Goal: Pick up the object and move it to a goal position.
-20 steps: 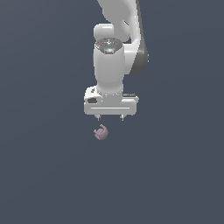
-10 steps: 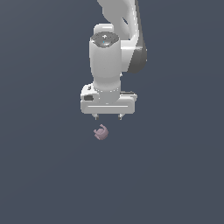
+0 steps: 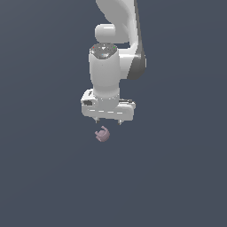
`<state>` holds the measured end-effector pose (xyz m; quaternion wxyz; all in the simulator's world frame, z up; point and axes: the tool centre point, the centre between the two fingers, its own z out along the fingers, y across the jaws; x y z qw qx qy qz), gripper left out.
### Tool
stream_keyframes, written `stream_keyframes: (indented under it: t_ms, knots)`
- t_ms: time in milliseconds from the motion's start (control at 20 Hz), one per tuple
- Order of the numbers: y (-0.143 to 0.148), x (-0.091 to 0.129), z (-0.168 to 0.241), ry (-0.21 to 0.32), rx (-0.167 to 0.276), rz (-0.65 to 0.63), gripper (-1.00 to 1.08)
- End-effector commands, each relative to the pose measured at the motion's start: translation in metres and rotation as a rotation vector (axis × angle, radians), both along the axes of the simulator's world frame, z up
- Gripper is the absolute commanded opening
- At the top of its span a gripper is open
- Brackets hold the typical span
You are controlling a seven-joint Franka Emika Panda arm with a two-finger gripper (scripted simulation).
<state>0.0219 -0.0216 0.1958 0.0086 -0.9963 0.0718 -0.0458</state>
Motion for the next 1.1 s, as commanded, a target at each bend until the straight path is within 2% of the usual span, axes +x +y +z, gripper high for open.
stream_keyframes:
  t_ms: [0, 650, 1050]
  knots:
    - [-0.003, -0.001, -0.010, 0.009, 0.005, -0.055, 1.00]
    - [-0.025, -0.014, -0.076, 0.069, 0.022, -0.434, 1.00]
    - [-0.034, -0.021, -0.099, 0.088, 0.020, -0.578, 1.00]
